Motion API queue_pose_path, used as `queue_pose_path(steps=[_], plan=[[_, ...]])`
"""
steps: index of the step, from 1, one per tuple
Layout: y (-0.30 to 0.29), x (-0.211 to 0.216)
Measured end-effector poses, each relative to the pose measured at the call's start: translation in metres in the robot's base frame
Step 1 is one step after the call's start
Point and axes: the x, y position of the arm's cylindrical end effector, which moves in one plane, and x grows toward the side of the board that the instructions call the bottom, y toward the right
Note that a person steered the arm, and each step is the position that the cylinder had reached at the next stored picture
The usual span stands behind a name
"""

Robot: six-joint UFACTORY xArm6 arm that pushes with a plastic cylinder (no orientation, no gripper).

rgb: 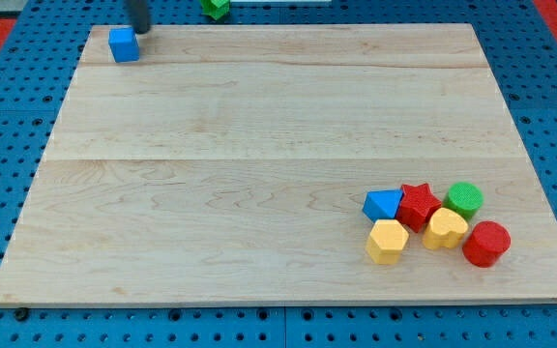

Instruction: Move the blue cube to the right and top

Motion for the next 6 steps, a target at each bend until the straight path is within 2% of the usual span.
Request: queue_pose_path(steps=[1,2,3,4,5,6], plan=[[0.011,0.082],[0.008,0.126],[-0.051,0.112],[-0.009,0.186],[0.070,0.201],[0.004,0.176]])
